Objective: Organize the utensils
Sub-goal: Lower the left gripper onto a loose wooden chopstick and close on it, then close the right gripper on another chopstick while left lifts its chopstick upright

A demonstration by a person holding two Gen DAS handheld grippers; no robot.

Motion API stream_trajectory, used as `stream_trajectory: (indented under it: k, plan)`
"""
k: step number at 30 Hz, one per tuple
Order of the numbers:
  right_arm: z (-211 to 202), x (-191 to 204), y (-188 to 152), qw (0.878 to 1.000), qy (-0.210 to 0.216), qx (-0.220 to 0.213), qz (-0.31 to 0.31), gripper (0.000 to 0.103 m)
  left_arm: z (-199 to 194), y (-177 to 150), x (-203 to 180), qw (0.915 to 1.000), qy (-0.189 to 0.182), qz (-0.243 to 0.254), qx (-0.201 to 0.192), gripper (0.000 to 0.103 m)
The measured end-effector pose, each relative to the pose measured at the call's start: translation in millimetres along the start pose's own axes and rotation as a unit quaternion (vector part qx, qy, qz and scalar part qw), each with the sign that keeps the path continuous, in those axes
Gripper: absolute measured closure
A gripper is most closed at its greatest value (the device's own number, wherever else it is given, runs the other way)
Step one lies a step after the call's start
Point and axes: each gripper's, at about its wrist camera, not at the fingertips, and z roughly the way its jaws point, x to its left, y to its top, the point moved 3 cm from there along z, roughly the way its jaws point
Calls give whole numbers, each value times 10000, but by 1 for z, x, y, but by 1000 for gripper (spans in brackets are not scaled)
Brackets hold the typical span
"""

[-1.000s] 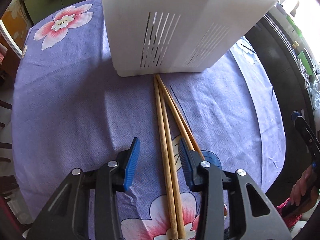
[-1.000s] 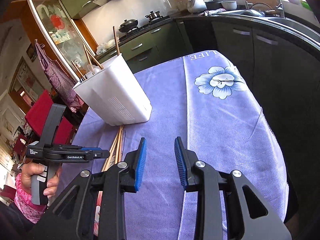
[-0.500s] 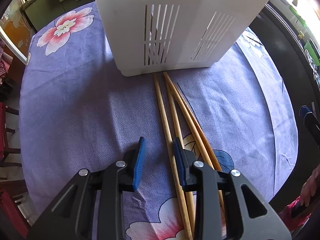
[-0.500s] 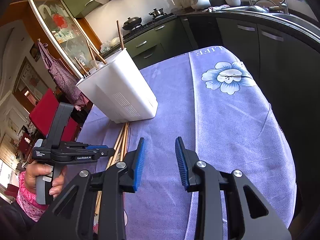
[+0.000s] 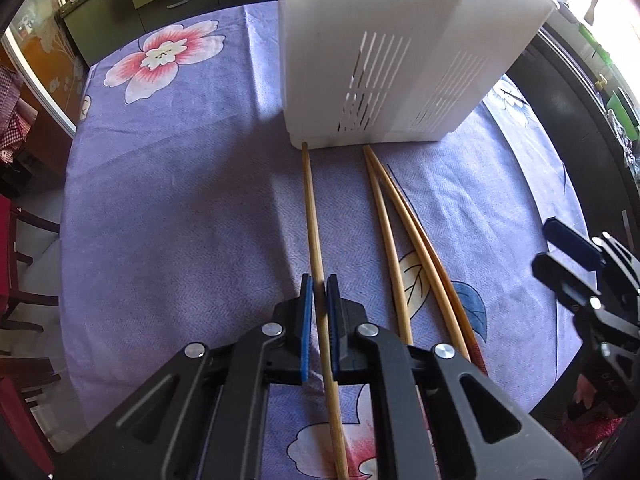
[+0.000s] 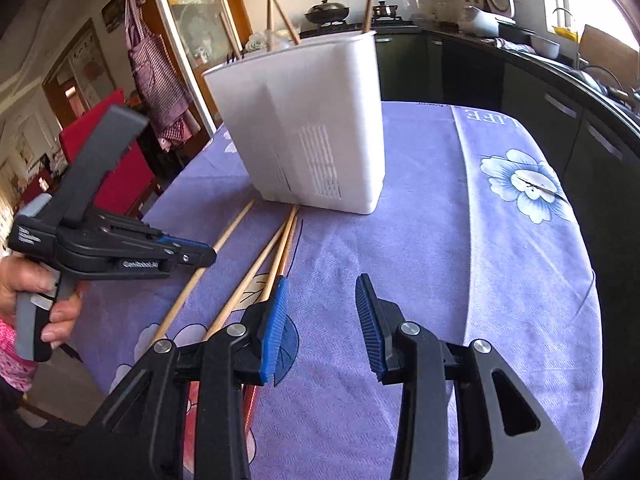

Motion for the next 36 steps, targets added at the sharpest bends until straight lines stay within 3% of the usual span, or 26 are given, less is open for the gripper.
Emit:
stream_trajectory:
  k: [6, 17, 31, 36]
  plan:
    - [35, 17, 2, 9988, -263, 200, -360, 67, -32, -3, 10, 9991, 34, 9, -423, 96]
    - [72, 29, 5, 9960, -432, 513, -597, 67, -56, -9, 14, 9975, -56, -28, -709, 96]
    - [84, 37, 11, 9906, -740, 830, -802, 67, -66, -15, 24, 9967, -142, -120, -791, 96]
    - [91, 46, 17, 9901, -667, 918, -828, 68, -65, -15, 23, 9968, -163, -109, -777, 96]
